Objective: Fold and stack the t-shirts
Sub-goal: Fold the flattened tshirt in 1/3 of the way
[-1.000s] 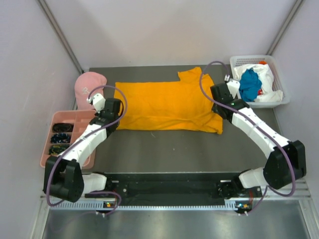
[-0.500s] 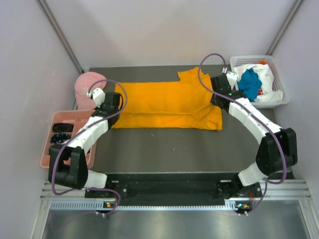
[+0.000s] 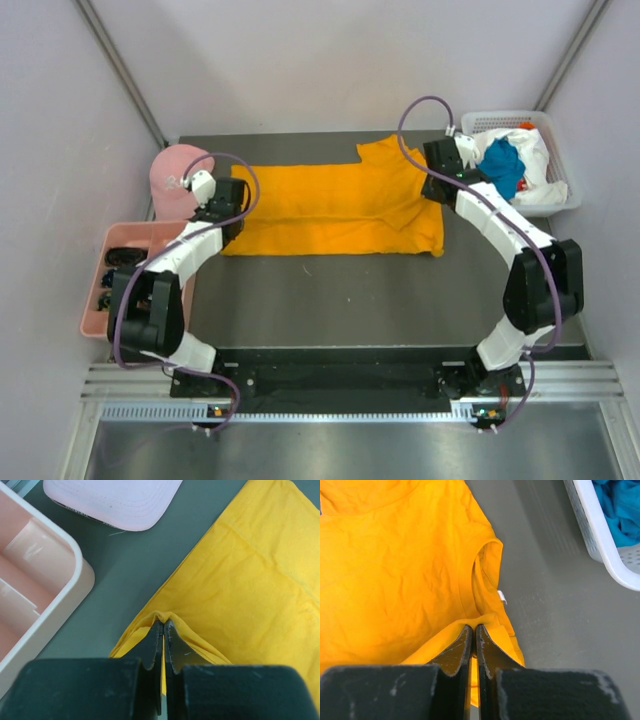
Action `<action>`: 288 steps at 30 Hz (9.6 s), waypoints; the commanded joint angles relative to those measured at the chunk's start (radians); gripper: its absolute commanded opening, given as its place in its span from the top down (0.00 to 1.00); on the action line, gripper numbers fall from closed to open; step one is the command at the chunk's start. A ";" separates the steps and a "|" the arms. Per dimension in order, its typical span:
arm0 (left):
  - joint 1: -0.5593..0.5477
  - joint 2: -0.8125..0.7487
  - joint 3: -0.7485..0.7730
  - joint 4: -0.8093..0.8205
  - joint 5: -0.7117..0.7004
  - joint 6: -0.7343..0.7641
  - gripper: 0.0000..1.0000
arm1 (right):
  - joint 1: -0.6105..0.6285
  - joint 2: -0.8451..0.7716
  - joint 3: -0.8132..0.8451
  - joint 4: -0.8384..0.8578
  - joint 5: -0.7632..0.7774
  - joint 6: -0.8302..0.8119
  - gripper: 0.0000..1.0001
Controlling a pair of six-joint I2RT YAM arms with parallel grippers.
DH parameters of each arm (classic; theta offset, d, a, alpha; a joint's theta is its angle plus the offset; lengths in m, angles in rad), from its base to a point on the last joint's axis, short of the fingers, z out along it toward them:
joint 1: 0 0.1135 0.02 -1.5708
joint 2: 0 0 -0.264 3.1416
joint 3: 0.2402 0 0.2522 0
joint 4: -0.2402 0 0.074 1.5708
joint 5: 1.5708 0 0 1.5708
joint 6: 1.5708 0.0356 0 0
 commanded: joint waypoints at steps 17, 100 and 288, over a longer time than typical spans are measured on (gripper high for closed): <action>0.008 0.177 0.107 0.091 -0.017 0.001 1.00 | -0.027 0.132 0.120 0.027 -0.016 -0.026 1.00; -0.614 0.437 0.195 0.404 0.230 0.112 0.01 | 0.009 -0.179 -0.408 -0.007 -0.131 0.065 0.54; -0.514 0.363 0.089 0.175 0.121 0.086 0.01 | 0.047 0.175 -0.091 0.121 -0.583 -0.119 0.50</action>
